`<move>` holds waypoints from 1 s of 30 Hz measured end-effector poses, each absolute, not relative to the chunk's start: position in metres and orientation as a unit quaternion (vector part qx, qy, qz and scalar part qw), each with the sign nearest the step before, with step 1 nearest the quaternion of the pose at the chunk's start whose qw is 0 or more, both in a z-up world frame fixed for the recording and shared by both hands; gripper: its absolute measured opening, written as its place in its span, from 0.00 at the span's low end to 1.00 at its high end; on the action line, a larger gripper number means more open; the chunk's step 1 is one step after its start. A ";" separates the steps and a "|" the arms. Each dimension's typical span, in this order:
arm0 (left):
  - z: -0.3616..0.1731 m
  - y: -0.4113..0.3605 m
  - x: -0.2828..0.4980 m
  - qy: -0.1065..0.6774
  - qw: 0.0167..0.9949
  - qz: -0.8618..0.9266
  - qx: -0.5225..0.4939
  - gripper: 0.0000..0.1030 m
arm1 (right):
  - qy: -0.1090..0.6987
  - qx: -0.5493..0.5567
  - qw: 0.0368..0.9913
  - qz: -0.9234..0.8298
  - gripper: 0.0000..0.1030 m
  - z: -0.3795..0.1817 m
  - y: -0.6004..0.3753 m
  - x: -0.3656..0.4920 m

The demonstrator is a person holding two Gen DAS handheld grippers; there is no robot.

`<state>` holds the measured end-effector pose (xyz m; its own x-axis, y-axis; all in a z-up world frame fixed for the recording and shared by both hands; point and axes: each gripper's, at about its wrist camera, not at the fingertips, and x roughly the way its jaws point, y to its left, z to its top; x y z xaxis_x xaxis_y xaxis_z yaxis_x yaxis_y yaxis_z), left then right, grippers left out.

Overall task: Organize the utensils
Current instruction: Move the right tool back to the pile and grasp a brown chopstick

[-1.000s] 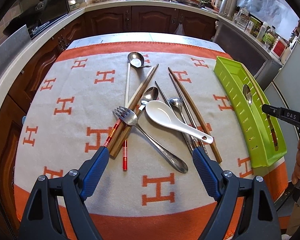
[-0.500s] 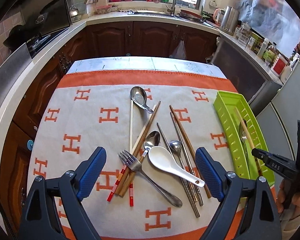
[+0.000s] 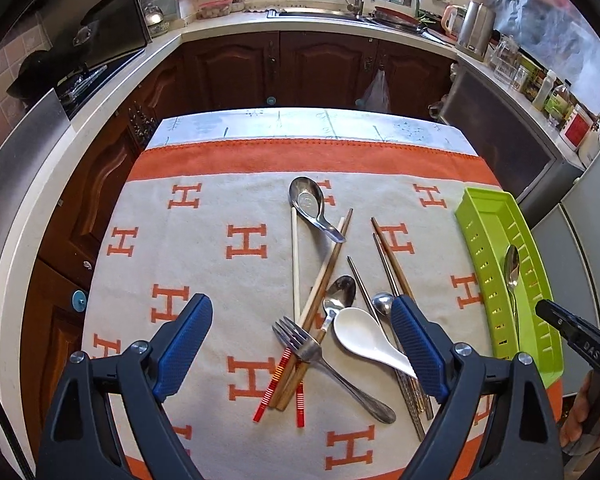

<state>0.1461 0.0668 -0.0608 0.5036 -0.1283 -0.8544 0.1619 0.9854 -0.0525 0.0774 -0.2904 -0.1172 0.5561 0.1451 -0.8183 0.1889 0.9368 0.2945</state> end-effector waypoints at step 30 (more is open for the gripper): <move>-0.116 0.070 0.168 0.548 0.821 -0.149 -0.053 0.87 | 0.595 0.085 0.795 0.080 0.21 -0.203 -0.162 0.178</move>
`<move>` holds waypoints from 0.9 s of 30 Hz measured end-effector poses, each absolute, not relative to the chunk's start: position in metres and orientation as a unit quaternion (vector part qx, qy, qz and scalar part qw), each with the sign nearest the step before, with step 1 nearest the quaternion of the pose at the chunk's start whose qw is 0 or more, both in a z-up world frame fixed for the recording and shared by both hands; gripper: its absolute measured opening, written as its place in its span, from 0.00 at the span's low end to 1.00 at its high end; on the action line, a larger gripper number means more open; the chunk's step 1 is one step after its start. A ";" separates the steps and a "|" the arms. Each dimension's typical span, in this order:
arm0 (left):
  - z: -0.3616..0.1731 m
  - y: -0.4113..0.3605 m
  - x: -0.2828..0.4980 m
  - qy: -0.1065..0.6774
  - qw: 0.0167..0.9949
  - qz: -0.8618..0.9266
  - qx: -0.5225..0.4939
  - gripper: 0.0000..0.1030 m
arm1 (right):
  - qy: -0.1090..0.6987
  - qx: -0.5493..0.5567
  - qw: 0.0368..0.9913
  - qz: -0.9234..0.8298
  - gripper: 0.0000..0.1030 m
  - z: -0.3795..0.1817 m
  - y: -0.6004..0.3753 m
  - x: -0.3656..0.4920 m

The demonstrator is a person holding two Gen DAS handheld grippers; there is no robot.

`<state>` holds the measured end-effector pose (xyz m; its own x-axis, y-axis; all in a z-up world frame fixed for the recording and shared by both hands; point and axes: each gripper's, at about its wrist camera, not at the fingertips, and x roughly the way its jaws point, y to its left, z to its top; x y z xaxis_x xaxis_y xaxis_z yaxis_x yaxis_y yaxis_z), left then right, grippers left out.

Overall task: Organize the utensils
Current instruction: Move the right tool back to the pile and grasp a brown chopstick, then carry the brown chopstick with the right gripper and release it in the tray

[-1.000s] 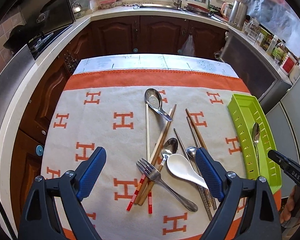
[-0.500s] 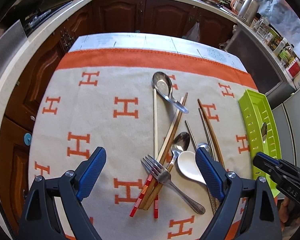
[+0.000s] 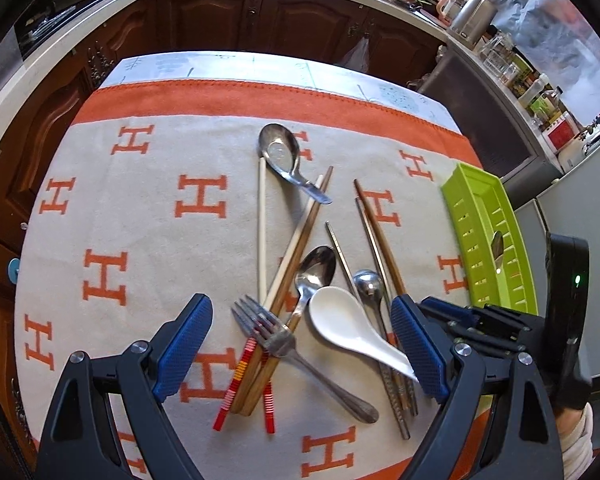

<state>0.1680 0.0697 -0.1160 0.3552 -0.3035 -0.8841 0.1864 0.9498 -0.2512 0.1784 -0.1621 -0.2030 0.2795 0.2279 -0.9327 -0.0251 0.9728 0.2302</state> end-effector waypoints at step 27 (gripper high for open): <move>-0.158 -0.020 0.174 0.609 0.762 -0.177 -0.129 0.50 | 0.483 0.187 0.854 0.048 0.06 -0.129 -0.248 0.112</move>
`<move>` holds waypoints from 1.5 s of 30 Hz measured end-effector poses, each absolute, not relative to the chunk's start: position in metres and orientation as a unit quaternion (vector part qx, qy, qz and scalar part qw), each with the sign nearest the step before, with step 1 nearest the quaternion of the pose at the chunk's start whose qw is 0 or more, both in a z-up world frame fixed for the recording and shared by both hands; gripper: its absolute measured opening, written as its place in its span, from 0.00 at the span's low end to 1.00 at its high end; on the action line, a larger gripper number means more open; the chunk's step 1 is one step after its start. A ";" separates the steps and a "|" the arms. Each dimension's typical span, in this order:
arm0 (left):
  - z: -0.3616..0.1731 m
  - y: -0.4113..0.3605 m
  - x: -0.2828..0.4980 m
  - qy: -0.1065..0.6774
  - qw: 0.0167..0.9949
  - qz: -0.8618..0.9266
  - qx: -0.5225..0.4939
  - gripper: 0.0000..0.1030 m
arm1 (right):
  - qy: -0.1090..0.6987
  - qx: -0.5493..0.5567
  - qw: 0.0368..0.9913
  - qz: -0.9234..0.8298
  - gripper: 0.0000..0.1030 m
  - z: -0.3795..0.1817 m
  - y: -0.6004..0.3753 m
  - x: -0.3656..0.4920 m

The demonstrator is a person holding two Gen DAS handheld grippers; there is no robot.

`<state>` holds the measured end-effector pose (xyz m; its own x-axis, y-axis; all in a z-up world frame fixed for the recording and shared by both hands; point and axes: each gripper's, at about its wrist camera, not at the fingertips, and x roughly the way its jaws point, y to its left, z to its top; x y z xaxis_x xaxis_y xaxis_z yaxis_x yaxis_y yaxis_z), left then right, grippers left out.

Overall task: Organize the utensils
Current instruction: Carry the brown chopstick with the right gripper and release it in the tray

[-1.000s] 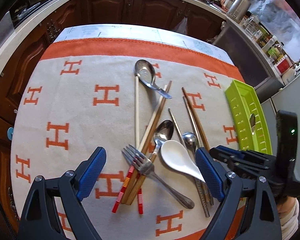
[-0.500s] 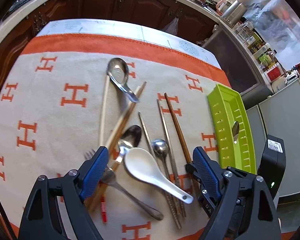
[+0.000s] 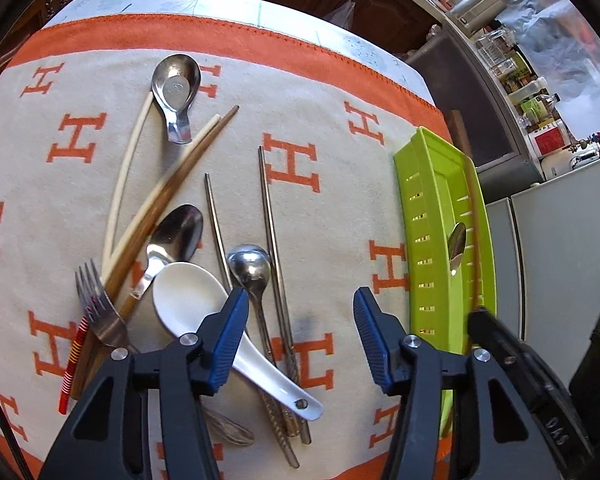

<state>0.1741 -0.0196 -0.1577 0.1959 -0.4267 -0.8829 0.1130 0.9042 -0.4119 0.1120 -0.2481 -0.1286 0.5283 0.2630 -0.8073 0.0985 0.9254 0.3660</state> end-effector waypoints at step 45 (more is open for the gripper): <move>-0.178 -0.025 0.165 0.609 0.764 -0.117 -0.182 0.29 | 0.471 0.174 0.864 -0.043 0.06 -0.138 -0.320 0.061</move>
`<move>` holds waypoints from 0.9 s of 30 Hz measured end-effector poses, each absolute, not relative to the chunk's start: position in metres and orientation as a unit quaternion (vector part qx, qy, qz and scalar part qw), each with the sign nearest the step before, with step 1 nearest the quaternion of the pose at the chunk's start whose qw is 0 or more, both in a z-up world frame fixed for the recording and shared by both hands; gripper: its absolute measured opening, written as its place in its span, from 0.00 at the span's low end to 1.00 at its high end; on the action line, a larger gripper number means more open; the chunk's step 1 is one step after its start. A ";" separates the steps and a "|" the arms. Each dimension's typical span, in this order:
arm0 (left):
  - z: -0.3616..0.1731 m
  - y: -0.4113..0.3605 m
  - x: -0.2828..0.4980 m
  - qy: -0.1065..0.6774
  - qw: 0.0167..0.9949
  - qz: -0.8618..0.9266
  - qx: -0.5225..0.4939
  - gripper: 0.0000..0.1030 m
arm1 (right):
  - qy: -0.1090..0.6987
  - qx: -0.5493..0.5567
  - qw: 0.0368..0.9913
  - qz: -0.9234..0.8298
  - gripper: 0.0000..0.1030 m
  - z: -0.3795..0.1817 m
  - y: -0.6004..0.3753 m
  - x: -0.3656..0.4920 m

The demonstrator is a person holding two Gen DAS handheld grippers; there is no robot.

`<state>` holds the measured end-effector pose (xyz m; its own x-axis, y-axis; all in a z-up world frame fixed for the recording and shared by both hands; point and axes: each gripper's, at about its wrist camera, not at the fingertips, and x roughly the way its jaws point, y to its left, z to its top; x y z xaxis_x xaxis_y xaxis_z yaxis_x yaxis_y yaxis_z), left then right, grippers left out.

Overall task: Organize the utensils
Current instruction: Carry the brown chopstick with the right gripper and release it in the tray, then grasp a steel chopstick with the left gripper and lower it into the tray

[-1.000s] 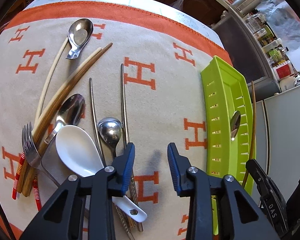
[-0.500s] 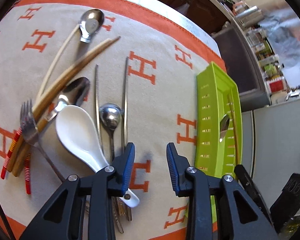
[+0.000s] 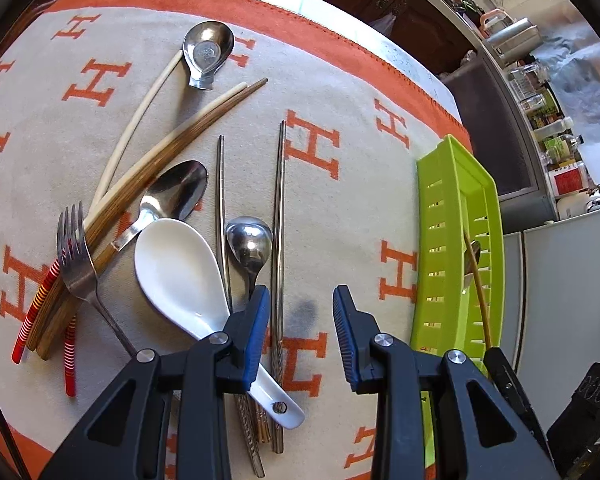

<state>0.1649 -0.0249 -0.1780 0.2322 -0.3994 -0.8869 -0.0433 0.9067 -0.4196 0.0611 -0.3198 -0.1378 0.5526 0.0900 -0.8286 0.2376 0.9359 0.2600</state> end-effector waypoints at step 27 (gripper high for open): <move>-0.182 -0.087 0.117 0.504 0.861 -0.066 0.039 0.29 | 0.458 0.165 0.872 -0.049 0.08 -0.128 -0.317 0.038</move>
